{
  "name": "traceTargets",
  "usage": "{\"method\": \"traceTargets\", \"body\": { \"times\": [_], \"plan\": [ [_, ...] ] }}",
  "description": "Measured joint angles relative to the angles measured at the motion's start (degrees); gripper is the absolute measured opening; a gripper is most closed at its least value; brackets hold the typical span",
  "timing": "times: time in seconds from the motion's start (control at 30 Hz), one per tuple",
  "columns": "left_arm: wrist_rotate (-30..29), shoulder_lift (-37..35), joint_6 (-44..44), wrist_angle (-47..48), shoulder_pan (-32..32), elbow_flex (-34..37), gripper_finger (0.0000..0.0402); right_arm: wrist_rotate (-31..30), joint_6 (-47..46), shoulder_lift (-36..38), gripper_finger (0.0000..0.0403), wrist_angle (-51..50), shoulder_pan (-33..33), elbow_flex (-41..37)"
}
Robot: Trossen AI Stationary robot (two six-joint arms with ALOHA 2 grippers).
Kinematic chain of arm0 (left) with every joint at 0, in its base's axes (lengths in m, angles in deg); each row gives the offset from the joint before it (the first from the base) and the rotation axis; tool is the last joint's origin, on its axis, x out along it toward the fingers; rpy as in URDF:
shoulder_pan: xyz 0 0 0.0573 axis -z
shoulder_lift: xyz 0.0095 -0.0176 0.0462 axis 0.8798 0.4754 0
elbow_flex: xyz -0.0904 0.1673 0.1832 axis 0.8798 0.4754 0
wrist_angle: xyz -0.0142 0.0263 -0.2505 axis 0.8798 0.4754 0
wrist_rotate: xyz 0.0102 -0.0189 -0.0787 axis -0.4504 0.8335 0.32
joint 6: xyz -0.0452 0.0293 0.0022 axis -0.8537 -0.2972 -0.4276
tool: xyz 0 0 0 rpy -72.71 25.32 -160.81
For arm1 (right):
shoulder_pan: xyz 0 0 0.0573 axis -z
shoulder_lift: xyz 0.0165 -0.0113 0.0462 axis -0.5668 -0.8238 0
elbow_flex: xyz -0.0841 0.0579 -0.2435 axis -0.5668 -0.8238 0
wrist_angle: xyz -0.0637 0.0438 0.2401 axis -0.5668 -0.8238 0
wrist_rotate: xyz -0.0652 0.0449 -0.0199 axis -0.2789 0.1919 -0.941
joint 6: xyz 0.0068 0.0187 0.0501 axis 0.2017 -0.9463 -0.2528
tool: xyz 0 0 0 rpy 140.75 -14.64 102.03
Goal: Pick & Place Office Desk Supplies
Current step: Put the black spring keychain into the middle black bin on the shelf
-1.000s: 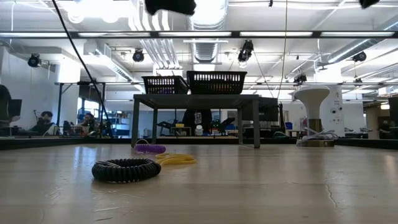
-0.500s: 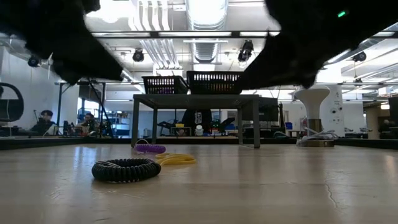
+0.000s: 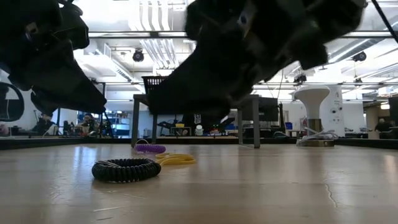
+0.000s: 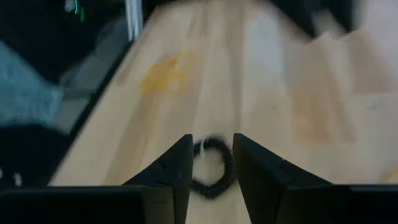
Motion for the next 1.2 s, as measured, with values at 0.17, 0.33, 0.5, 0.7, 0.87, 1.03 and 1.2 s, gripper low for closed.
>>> {"method": "traceTargets", "body": {
  "times": [0.17, 0.33, 0.5, 0.7, 0.87, 1.03, 1.2],
  "plan": [
    [-0.5, 0.0, -0.5, -0.5, 0.0, 0.2, 0.0133, 1.3, 5.4, -5.9, 0.0139, -17.5, 0.0, 12.4],
    [-1.0, 0.0, -0.8, -0.4, 0.0, 0.3, 0.0133, 1.3, 11.3, -10.7, 0.0148, -32.9, 0.3, 24.6],
    [-1.8, 0.1, -0.8, -0.6, 0.0, 0.3, 0.0133, 1.4, 15.1, -14.0, 0.0134, -41.7, 0.2, 31.2],
    [-2.0, 0.1, -0.9, -0.6, 0.0, 0.3, 0.0133, 1.5, 15.6, -14.9, 0.0071, -44.7, 0.3, 33.7],
    [-2.0, 0.1, -1.1, -0.6, 0.0, 0.3, 0.0133, -2.0, 14.2, -12.3, 0.0019, -46.6, -0.1, 33.0],
    [-2.2, 0.1, -1.2, -1.0, 0.0, 0.2, 0.0133, -17.2, 10.9, -6.9, 0.0022, -46.1, -1.9, 30.8],
    [-5.5, 0.1, 2.8, -6.5, 0.1, 0.2, 0.0133, -36.0, 5.4, -3.0, 0.0022, -44.2, -4.4, 26.1]
  ]
}}
